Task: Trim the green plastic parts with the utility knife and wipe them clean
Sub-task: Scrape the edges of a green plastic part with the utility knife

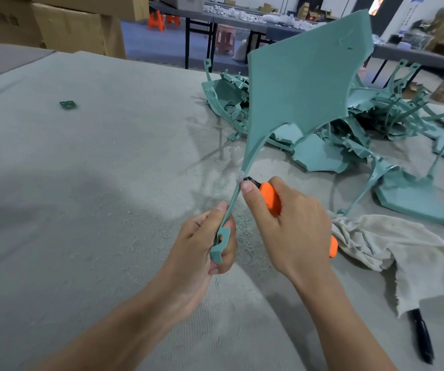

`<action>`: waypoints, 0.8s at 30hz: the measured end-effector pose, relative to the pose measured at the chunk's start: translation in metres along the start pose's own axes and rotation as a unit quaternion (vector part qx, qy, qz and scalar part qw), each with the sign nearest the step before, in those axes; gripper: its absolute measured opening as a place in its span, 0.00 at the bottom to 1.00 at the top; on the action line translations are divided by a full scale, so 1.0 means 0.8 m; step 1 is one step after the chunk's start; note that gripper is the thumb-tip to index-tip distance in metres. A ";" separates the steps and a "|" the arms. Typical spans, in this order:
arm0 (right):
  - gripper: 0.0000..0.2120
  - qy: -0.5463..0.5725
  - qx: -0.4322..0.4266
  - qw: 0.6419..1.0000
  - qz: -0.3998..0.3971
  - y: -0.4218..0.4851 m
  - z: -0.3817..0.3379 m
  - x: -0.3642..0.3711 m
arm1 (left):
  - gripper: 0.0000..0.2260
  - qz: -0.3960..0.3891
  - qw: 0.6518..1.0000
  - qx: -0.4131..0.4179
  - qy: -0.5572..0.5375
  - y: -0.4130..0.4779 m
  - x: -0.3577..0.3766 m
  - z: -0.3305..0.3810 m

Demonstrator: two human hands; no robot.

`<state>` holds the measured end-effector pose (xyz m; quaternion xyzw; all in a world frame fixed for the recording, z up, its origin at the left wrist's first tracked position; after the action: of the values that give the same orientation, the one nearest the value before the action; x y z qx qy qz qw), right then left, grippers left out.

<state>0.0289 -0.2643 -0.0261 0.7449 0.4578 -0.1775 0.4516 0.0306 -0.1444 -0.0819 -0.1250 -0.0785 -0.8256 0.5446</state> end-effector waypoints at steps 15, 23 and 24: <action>0.27 -0.070 0.028 0.993 0.093 0.012 0.020 -0.031 | 0.16 -0.016 1.000 -0.015 0.007 -0.004 0.014 -0.002; 0.22 -0.077 0.037 0.984 0.154 0.011 0.021 -0.057 | 0.18 -0.019 0.999 -0.029 0.016 -0.005 0.016 -0.006; 0.22 -0.076 0.037 0.984 0.157 0.011 0.021 -0.058 | 0.18 -0.019 0.999 -0.030 0.016 -0.005 0.016 -0.006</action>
<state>0.0147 -0.3040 0.0006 0.8082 0.2926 -0.1772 0.4794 0.0212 -0.1555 -0.0828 -0.1263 -0.0475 -0.8397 0.5261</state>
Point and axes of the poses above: each hand's wrist, its own y-axis towards the middle knuckle, its own x-axis out of the palm, z = x × y, the point moved 9 cm from there along y, towards the middle knuckle, and after that the axes turned 8 degrees about y, right-handed, at the moved point
